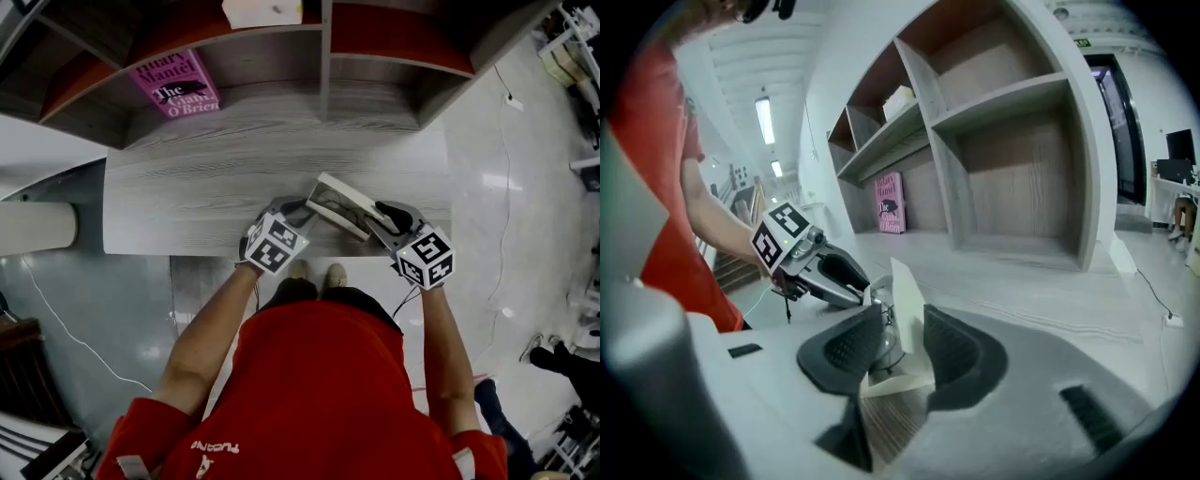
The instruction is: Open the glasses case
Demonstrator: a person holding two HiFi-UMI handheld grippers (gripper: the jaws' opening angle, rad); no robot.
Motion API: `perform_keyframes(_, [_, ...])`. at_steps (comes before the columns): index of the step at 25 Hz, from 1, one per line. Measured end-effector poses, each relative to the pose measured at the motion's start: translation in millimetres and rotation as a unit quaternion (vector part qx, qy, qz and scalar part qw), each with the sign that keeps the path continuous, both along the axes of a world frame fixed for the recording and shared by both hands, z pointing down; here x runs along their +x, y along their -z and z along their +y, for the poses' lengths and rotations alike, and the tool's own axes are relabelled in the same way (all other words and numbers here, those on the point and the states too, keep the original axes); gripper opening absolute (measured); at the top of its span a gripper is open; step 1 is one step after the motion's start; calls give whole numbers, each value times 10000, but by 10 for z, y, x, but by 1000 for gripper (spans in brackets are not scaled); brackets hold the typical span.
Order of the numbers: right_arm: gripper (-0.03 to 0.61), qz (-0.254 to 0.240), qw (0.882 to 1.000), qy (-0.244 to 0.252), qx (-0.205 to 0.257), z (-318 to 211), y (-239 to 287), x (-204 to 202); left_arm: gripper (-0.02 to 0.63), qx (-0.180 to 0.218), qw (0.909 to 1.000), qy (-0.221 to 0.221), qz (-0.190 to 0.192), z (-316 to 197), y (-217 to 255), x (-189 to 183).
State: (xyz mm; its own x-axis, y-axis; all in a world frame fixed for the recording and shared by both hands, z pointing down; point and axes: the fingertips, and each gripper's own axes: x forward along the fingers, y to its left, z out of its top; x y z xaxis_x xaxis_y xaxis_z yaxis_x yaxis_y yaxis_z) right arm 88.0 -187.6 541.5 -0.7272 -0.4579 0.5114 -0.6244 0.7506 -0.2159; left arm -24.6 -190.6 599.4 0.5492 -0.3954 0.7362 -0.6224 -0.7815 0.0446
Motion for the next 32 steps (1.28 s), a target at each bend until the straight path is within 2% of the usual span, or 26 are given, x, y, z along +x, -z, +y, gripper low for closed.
perform_keyframes(6, [40, 186, 9981, -416, 406, -186, 89, 148, 123, 2, 10000, 10, -7, -8, 2, 0])
perform_keyframes(14, [41, 377, 9948, -725, 604, -404, 15, 280, 121, 5, 9999, 98, -39, -30, -3, 0])
perform_keyframes(23, [51, 516, 9926, -929, 591, -564, -101, 396, 120, 9, 9998, 177, -92, -59, -3, 26])
perform_keyframes(32, [54, 552, 9921, -871, 711, -526, -46, 352, 120, 36, 9998, 178, -109, -53, -7, 17])
